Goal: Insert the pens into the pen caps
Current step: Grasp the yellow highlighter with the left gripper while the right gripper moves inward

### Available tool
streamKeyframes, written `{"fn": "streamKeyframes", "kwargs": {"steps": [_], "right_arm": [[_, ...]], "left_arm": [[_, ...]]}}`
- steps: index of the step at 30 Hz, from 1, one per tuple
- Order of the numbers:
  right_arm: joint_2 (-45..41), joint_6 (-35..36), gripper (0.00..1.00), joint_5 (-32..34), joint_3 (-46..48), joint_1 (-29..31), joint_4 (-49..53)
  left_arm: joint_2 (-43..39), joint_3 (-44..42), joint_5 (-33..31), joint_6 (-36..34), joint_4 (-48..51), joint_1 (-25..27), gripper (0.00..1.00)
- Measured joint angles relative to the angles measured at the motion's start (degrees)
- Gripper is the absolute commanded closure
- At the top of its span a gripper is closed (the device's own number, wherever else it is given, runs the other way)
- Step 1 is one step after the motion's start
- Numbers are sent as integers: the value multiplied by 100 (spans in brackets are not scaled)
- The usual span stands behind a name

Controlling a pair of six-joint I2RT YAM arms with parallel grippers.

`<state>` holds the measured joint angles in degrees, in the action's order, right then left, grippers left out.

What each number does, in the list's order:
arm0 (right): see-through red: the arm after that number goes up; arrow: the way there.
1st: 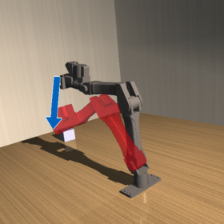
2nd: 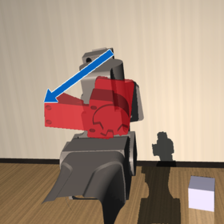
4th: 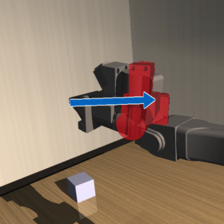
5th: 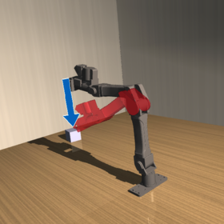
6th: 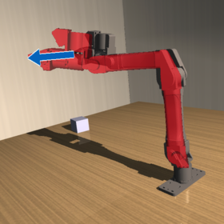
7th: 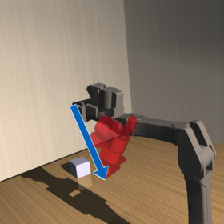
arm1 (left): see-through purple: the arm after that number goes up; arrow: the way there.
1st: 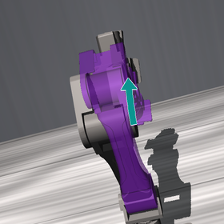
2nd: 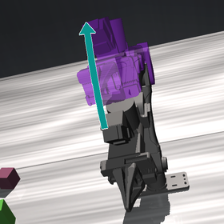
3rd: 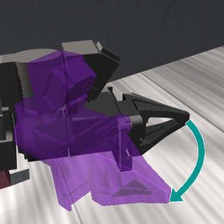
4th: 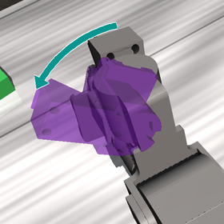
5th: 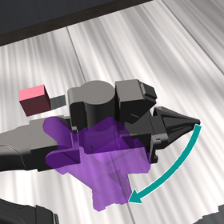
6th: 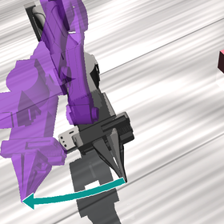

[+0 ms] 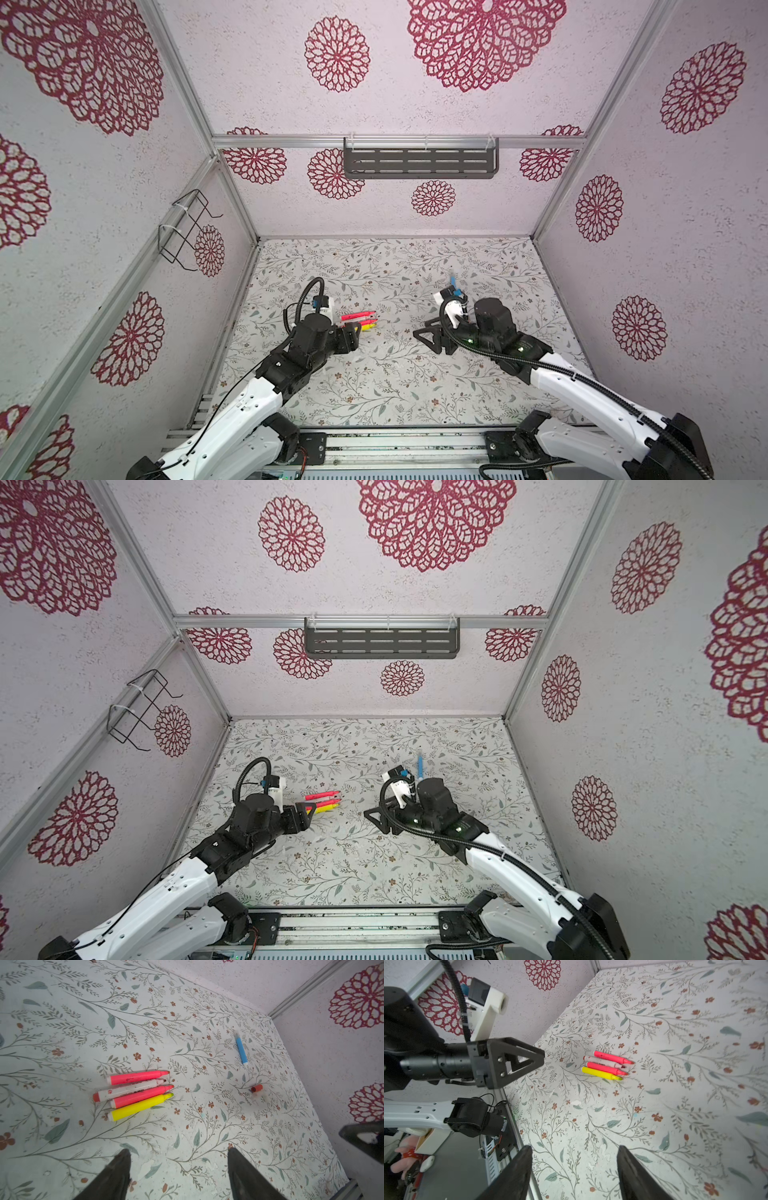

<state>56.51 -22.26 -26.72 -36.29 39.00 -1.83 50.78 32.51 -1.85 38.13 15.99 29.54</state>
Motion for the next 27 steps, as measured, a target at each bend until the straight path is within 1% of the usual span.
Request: {"fn": "streamKeyframes", "kwargs": {"steps": [2,6,10,14,16,17,20,23,27], "right_arm": [[-326,-243,34,61,448,66,-208],[-817,-542,33,275,942,118,-345],[-824,-636,32,472,977,131,-350],[-772,-651,29,577,1067,179,-391],[-769,-647,28,605,1097,195,-387],[-769,-643,24,612,1104,201,-387],[-748,-627,22,610,1106,225,-393],[-704,-627,21,599,1123,247,-407],[-673,-632,21,592,1239,260,-518]], "left_arm": [[343,138,149,-162,7,-188,27],[1241,671,278,-520,109,-289,30],[2133,1220,275,-772,229,-348,33],[2789,1502,173,-892,339,-361,34],[3005,1558,83,-955,404,-361,35],[3093,1567,37,-984,446,-363,35],[3244,1567,-92,-1075,551,-363,35],[3388,1600,-177,-1156,590,-376,36],[3620,1663,-133,-1222,570,-479,37]]}}
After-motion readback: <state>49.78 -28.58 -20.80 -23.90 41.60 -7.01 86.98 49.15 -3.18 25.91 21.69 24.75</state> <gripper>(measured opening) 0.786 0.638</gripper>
